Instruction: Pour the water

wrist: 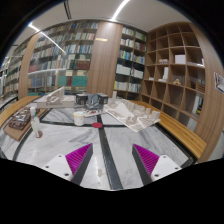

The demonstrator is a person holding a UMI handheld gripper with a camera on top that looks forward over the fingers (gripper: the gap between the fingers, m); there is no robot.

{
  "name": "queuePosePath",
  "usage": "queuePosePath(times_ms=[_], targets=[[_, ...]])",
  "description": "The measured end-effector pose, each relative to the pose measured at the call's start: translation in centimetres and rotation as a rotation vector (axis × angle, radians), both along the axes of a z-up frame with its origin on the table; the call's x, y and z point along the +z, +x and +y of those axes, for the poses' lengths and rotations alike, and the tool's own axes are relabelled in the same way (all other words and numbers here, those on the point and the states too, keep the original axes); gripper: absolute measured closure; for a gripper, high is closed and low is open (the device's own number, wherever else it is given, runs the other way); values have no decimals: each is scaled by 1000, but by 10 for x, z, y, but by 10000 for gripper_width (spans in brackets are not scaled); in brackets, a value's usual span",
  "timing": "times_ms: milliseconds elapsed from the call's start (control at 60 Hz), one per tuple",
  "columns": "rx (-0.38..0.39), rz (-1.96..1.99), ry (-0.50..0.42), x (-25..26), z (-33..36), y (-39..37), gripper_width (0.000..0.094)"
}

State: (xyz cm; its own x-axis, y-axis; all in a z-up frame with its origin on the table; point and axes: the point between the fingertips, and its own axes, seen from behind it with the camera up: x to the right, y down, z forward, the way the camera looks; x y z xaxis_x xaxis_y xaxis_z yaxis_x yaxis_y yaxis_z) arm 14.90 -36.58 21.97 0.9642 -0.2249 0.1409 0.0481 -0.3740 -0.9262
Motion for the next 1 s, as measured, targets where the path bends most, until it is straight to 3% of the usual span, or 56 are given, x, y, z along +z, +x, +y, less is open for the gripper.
queuePosePath(times_ms=[283,500,733,833,1000], targets=[[48,-2,-50,-50,-5,-52,95],[221,35,-62,-94,12,-185,95],[358,89,69,-81,104,-340,102],[372,88,111,-84,158,-384,103],[356,107,91,-114,238,-426,104]])
